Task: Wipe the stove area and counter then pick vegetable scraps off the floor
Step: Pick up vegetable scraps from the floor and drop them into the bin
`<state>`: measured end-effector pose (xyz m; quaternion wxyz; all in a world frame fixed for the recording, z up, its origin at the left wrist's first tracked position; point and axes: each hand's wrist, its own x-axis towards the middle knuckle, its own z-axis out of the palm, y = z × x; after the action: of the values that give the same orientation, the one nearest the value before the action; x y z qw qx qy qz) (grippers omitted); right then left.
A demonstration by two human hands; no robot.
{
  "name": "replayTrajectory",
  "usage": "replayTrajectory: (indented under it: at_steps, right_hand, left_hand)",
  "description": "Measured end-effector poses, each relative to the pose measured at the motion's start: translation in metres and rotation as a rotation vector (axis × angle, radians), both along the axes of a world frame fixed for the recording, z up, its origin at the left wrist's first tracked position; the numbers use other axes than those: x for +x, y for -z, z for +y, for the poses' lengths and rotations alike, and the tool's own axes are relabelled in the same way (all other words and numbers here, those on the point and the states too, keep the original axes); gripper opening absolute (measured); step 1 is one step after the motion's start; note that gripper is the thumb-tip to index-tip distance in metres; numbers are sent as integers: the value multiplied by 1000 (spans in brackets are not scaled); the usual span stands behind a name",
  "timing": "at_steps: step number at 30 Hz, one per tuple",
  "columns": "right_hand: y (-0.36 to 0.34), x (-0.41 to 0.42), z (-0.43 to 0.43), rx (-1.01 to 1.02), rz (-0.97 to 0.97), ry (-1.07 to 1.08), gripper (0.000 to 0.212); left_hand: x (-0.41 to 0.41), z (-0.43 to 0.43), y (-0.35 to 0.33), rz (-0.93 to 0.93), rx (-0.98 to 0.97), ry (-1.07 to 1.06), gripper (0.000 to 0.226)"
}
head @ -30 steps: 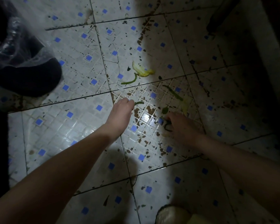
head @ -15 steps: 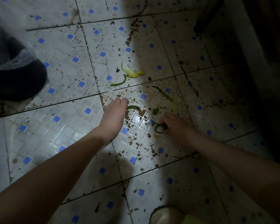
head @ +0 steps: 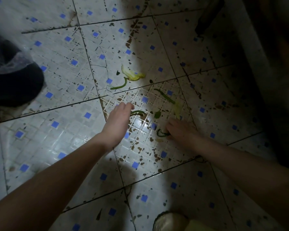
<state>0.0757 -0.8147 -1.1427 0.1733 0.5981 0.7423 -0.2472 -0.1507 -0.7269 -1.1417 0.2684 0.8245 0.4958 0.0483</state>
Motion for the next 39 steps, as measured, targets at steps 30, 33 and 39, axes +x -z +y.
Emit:
replayTrajectory:
  at_steps: [30,33,39]
  right_hand:
    - [-7,-31,-10,76,463,633,17]
    - [-7,-31,-12,102,444,625,12]
    - [-10,-35,-13,87,330,620,36]
  left_hand:
    - [-15,-3,2,-28,40,0,46]
    - [-16,-4,1,-28,40,5,48]
    - [-17,-4,1,-18,44,-1,47]
